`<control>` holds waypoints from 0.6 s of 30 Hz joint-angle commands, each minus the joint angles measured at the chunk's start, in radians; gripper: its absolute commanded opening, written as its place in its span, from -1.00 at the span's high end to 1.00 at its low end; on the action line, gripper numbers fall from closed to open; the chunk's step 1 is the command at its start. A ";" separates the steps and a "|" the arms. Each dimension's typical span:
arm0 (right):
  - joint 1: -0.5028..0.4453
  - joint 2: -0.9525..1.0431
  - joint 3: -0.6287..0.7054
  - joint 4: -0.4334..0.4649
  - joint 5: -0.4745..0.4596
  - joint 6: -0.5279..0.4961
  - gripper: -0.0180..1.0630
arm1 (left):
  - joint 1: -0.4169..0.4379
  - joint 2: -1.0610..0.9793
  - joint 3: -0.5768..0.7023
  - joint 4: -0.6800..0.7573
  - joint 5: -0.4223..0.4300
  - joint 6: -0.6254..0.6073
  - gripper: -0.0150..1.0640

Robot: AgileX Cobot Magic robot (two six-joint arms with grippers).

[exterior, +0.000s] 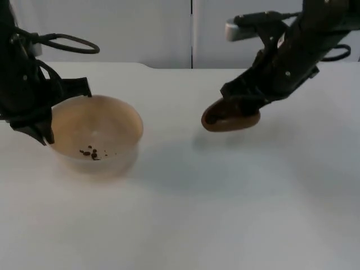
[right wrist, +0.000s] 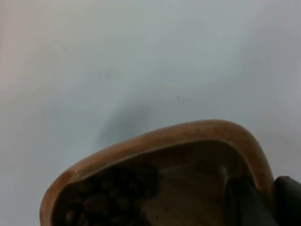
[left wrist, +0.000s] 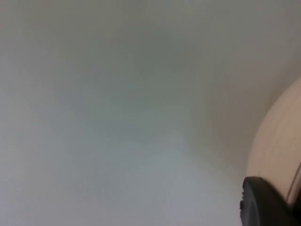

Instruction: Pick up the bowl with the left hand and pour the coffee beans from the cup into the bowl with the right hand.

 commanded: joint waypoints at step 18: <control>-0.003 0.050 0.147 0.058 -0.170 0.069 0.97 | 0.000 0.024 -0.003 0.015 -0.035 0.001 0.98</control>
